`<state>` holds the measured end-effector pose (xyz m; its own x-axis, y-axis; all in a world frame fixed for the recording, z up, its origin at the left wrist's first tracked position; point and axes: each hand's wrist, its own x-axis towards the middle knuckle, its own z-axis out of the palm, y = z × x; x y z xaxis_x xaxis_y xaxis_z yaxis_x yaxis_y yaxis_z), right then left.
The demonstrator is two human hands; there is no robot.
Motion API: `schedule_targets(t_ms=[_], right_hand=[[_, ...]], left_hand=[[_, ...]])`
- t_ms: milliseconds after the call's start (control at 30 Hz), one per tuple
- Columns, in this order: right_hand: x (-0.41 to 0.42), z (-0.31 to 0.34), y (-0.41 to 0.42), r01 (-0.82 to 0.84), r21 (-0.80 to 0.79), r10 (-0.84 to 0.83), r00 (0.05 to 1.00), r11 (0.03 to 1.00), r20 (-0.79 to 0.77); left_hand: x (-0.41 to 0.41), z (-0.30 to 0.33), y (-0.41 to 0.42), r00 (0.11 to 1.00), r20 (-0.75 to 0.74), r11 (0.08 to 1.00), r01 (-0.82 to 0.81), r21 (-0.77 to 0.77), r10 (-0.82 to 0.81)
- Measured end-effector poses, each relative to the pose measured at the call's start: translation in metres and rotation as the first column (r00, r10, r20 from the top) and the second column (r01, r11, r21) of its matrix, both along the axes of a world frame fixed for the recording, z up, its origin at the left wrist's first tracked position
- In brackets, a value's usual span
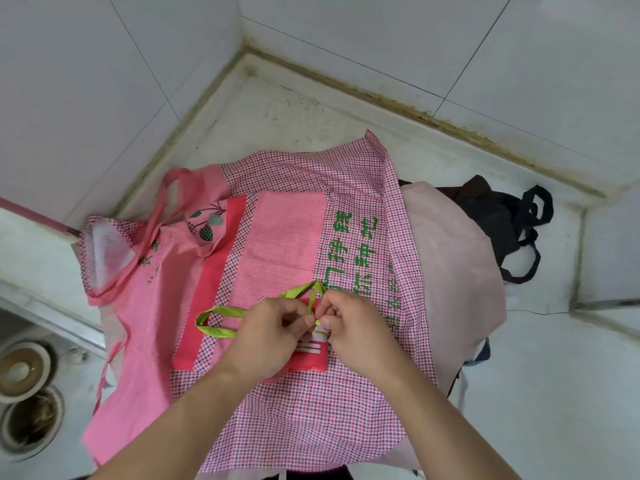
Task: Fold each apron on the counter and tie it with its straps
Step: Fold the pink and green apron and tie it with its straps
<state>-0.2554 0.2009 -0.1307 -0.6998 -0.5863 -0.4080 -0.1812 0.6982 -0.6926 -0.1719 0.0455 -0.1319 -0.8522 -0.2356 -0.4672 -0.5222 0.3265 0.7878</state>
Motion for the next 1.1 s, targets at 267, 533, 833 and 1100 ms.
schedule_targets(t_ms=[267, 533, 833, 1100], right_hand=[[0.005, -0.002, -0.001, -0.046, 0.037, 0.048, 0.998, 0.998, -0.037], [0.01, 0.005, -0.004, -0.061, 0.025, 0.062, 0.996, 0.998, -0.062], [0.012, 0.005, -0.012, -0.103, 0.04, 0.107, 0.99, 0.994, -0.094], [0.011, 0.005, -0.013, -0.074, 0.087, 0.084, 0.989, 0.993, -0.118]], left_hand=[[-0.003, 0.002, 0.002, 0.997, 0.056, 0.994, -0.052, -0.101, 0.058], [-0.007, -0.004, 0.002, 0.995, 0.096, 0.981, -0.021, -0.194, 0.04], [-0.01, -0.005, 0.003, 0.993, 0.113, 0.983, -0.013, -0.182, 0.034], [-0.011, 0.0, -0.004, 0.983, 0.174, 0.999, -0.049, -0.006, 0.049]])
